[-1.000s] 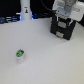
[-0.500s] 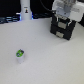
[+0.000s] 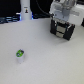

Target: Open the kcup holder, insert the kcup into the holder, and close the kcup holder

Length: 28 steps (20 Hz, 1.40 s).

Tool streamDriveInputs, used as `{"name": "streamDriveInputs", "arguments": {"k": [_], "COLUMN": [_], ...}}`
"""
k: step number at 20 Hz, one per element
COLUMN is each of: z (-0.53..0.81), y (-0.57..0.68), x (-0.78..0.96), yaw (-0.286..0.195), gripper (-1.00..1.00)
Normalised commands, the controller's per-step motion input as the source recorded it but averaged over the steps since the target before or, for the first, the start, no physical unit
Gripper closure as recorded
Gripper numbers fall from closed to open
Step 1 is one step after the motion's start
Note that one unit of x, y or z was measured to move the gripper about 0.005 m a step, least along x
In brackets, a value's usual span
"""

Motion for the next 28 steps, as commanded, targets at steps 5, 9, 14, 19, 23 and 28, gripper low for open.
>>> {"name": "streamDriveInputs", "arguments": {"k": [5,9,14,19,23,28], "z": [0.08,0.13,0.16,0.19,0.22,0.19], "y": [-0.27,-0.27,-0.27,-0.27,-0.31,-0.38], "x": [0.96,0.93,0.89,0.86,0.83,0.8], "yaw": [-0.06,-0.066,-0.066,-0.063,-0.062,-0.067], "gripper": [1.0,1.0,1.0,1.0,1.0,1.0]}}
